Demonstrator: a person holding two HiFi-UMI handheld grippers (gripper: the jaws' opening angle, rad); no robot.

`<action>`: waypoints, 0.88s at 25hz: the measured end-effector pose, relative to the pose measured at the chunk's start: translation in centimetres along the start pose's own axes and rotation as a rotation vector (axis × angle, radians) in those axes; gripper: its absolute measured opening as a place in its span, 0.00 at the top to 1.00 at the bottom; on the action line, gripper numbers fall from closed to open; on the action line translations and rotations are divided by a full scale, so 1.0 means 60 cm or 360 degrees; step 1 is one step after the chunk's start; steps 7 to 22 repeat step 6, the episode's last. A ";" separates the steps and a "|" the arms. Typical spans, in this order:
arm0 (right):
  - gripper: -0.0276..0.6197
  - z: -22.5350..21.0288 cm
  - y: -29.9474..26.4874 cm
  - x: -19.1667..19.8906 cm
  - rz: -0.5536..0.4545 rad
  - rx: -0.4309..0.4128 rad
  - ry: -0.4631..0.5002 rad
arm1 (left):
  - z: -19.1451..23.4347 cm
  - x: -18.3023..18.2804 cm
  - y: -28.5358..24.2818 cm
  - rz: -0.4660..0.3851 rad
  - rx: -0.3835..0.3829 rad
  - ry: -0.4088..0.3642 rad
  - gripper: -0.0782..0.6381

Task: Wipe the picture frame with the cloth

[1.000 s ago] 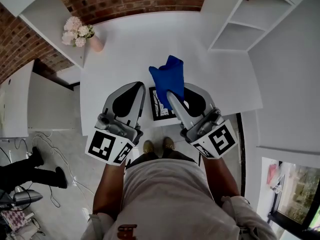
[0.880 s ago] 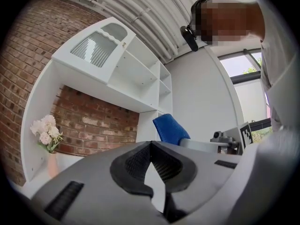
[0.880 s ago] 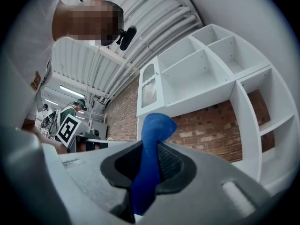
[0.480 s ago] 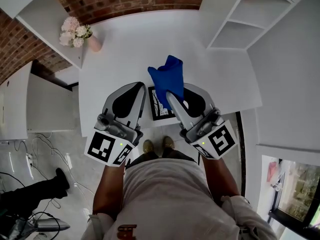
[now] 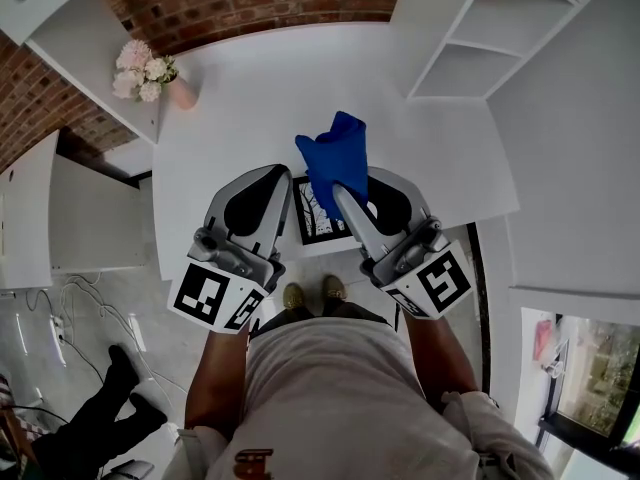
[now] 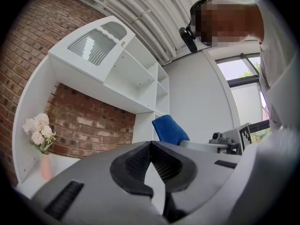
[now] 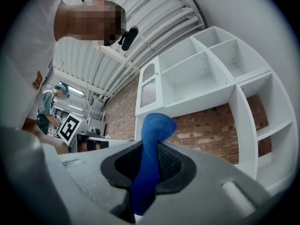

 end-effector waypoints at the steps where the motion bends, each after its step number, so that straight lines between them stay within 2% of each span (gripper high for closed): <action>1: 0.85 -0.001 0.000 0.000 0.0002 0.0002 0.0001 | 0.000 -0.001 -0.001 -0.0002 0.0002 -0.0001 0.89; 22: 0.85 -0.003 0.001 0.002 0.0007 0.0005 0.0004 | 0.001 0.000 0.000 0.0000 0.0015 -0.0002 0.89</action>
Point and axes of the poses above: the fingertips, and each gripper's own axes: y backward along the fingers, z to its left, x out of its underside, the point moved 3 cm from there along y, backward along the fingers, and after that the axes turned 12 degrees about -z, right-handed, at the moved point
